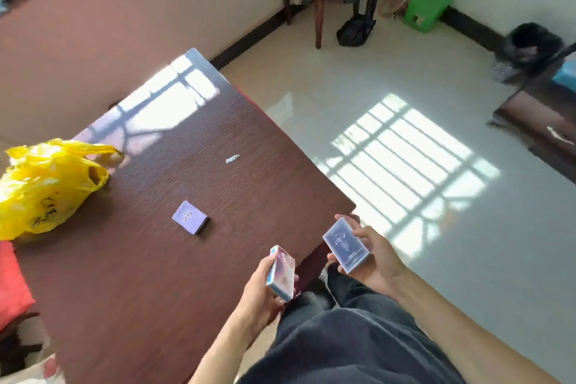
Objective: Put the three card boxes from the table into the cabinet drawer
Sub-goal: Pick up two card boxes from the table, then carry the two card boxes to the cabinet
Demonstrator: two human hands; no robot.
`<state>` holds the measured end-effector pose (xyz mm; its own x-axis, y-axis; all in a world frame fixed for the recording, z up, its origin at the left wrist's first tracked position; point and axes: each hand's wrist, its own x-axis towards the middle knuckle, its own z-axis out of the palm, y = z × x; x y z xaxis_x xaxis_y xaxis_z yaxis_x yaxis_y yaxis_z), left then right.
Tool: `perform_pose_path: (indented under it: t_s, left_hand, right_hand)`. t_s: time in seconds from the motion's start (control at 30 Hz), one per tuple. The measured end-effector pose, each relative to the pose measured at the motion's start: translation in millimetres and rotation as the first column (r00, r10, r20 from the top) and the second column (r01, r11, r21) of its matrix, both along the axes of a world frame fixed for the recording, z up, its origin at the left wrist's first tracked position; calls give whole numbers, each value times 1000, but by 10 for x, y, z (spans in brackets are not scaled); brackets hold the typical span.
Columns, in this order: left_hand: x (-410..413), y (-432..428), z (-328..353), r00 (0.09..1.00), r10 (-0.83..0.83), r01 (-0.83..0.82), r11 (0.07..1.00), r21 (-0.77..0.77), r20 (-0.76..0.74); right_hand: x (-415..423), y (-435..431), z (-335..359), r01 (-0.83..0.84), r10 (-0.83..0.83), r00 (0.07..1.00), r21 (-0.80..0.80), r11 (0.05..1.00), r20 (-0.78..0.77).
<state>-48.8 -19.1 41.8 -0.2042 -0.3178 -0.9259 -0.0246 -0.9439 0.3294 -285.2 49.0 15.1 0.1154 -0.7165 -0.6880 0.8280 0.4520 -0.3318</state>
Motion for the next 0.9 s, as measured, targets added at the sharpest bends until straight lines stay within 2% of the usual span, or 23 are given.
perform_pose_path:
  t_s: [0.13, 0.23, 0.3, 0.33, 0.47, 0.6, 0.73, 0.8, 0.9]
  left_hand:
    - [-264, -119, -155, 956, -292, 292, 956, 7, -9]
    - [-550, -79, -303, 901, -433, 433, 902, -5, -29]
    - [-778, 23, -338, 847, -531, 530, 847, -53, -28]
    - [-901, 84, -343, 801, -598, 594, 799, -95, -22]
    - [-1521, 379, -287, 511, -860, 834, 491, -250, 14]
    - [-2223, 782, -226, 377, -923, 896, 341, -285, 80]
    - [-2887, 1266, -225, 263, -957, 932, 220, -288, 120]
    - [-3232, 1523, -211, 228, -967, 935, 185, -304, 113]
    - [-3688, 1833, -130, 224, -970, 930, 183, -318, 95]
  right_hand:
    - [-139, 703, -62, 293, -292, 956, 79, 953, -26]
    - [-166, 1223, -95, 495, -487, 869, 116, 861, -87]
    - [-141, 1586, -145, 615, -594, 789, 182, 768, -158]
    - [-125, 1772, -181, 676, -647, 737, 213, 705, -198]
    - [-124, 2415, -259, 831, -785, 555, 234, 505, -276]
    - [-348, 2915, -232, 906, -872, 393, 283, 314, -293]
    - [-780, 3431, -188, 938, -922, 282, 279, 206, -267]
    - [-1039, 3673, -166, 952, -941, 227, 258, 161, -250]
    - [-1438, 3928, -104, 958, -950, 204, 250, 143, -238]
